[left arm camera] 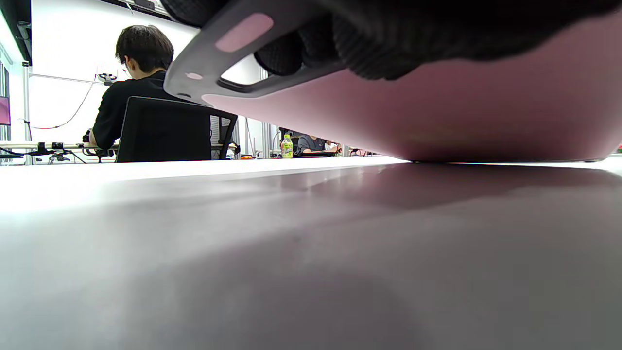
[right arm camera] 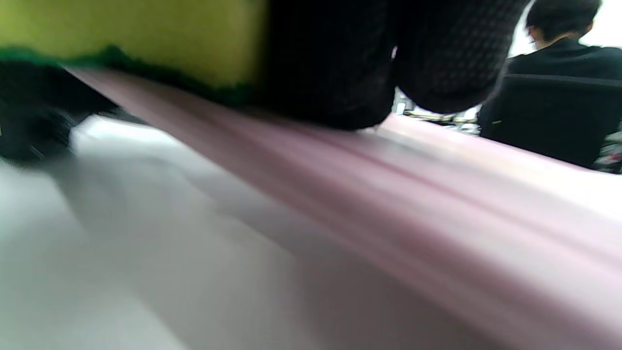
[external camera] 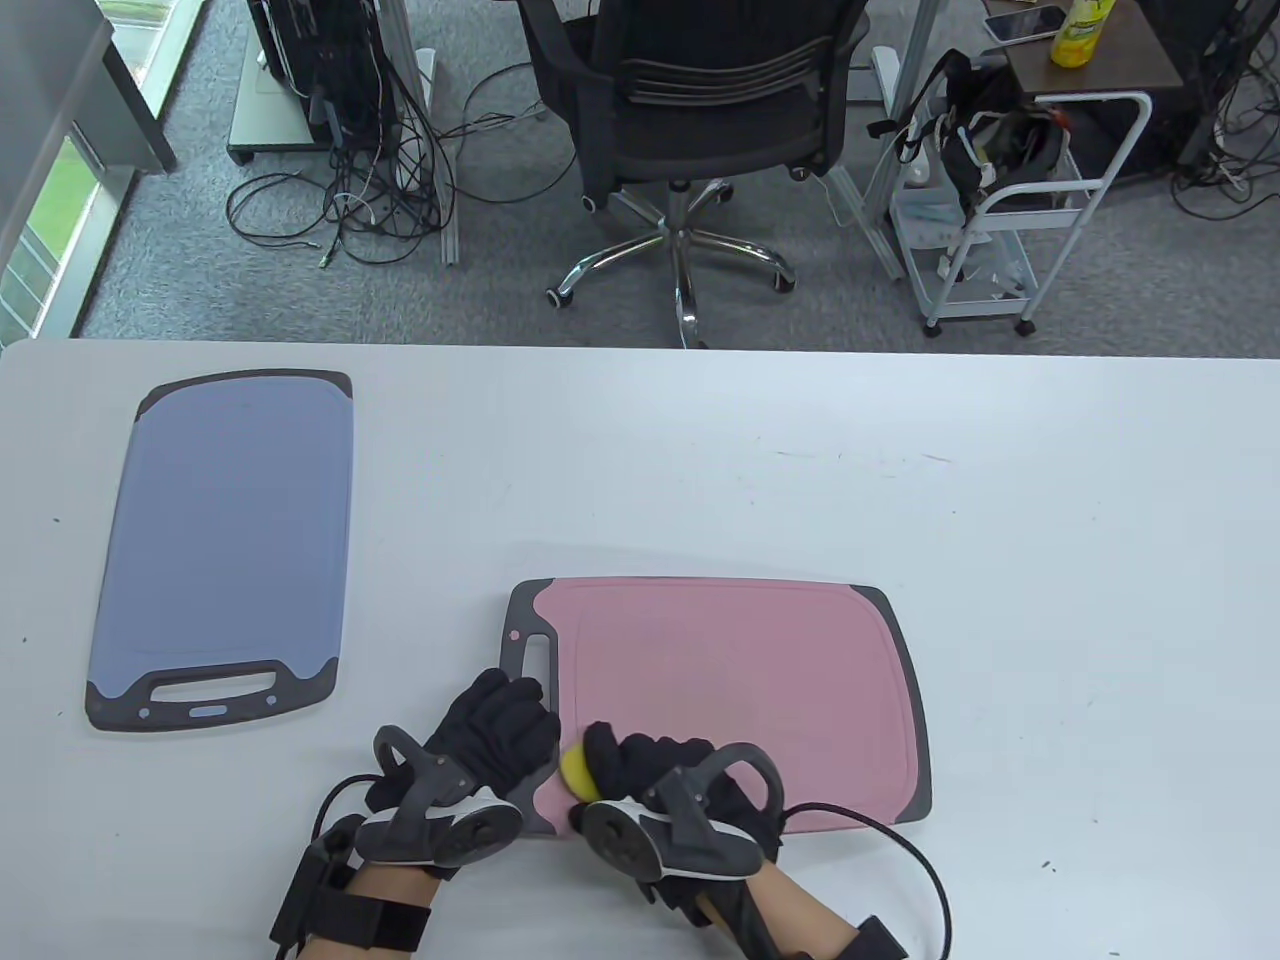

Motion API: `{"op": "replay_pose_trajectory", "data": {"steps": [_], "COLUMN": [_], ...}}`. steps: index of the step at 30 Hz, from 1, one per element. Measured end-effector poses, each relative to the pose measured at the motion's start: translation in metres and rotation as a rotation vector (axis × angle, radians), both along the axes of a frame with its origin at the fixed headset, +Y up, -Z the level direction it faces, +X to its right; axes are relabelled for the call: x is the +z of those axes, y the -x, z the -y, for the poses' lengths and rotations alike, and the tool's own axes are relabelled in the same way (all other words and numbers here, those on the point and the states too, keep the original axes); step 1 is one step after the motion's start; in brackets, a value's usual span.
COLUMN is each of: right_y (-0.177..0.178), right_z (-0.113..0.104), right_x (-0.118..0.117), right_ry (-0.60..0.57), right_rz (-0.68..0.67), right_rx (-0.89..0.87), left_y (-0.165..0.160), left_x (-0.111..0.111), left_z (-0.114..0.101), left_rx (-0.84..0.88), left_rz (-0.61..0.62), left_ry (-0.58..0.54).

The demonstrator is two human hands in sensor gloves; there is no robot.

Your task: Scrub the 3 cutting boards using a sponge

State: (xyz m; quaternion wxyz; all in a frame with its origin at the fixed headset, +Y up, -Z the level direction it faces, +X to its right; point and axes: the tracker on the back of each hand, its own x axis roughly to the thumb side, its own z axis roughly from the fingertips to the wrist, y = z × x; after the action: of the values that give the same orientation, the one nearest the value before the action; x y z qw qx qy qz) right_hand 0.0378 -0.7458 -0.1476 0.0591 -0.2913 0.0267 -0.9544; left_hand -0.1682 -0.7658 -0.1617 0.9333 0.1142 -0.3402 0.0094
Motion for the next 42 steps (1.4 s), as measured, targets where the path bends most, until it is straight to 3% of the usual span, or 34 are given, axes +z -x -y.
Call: {"op": "replay_pose_trajectory", "data": {"steps": [12, 17, 24, 32, 36, 42], "right_y": [-0.211, -0.259, -0.280, -0.288, -0.292, -0.292], "right_z": [0.033, 0.031, 0.019, 0.014, 0.011, 0.012], "right_x": [-0.009, -0.012, -0.019, -0.020, -0.019, -0.019], "right_ry": [0.063, 0.101, 0.085, 0.082, 0.074, 0.070], "right_rz": [0.425, 0.569, 0.615, 0.622, 0.620, 0.611], "right_rx": [0.022, 0.031, -0.137, -0.223, -0.252, -0.266], "left_y": [-0.002, -0.004, -0.005, -0.003, -0.005, -0.010], "left_x": [0.000, -0.002, -0.030, -0.113, -0.160, -0.199], "left_z": [-0.001, -0.001, -0.002, -0.009, 0.001, 0.015], "left_rx": [-0.060, -0.130, -0.321, -0.520, -0.652, -0.722], "left_rz": [-0.020, -0.037, -0.119, -0.152, -0.205, -0.285], "left_ry": [-0.030, -0.040, -0.088, -0.159, -0.184, -0.180]}}
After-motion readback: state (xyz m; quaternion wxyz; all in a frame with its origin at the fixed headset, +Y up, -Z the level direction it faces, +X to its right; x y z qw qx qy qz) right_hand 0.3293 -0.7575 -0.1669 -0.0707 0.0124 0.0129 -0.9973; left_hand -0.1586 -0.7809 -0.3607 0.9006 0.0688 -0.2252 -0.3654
